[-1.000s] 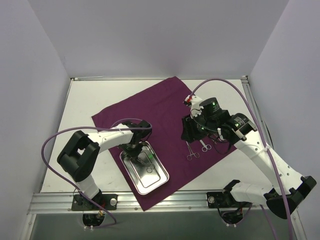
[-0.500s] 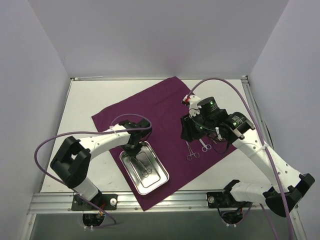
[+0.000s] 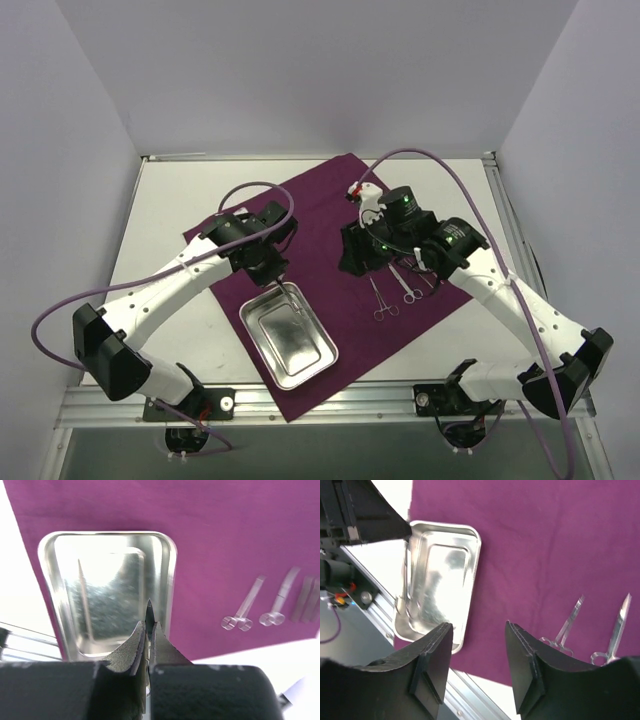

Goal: Open and lay out the surgical kit
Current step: Pick up the medical item from the container, then place the medical item in the surgical kit.

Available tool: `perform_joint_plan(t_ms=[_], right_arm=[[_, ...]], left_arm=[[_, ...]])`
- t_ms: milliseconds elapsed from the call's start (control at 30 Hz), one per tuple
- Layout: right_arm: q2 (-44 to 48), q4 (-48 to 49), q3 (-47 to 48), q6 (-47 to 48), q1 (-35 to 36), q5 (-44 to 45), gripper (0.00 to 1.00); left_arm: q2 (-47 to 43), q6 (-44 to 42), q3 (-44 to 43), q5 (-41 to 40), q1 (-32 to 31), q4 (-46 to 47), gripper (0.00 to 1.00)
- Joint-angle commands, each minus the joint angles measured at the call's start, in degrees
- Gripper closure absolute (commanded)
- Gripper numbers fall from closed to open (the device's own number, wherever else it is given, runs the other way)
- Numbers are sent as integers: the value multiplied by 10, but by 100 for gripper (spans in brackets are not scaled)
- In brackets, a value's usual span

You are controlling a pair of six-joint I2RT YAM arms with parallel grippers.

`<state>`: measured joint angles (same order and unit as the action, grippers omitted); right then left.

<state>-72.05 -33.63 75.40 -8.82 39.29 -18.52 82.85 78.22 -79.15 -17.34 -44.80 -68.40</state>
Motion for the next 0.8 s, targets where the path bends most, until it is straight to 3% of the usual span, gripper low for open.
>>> perform_joint_plan(t_ms=[0,167,300,433,533,767], right_arm=[[-19,58,24,-30,34,-1,55],[-32,107,21,-52,106,54,60],[-61,87,33,-46,149,96,72],[-58,91,23,-38,168,127,70],[-53,89,13,-31,179,163,62],[-62,91,3,-19,190,183,61]], left_arm=[[13,-3,-64,30,6,-53,98],[59,-4,-109,74,24,-32,98],[89,18,-158,81,30,-45,98],[92,42,-166,100,37,-31,98],[82,58,-148,125,42,-2,98],[70,80,-130,143,42,4,98]])
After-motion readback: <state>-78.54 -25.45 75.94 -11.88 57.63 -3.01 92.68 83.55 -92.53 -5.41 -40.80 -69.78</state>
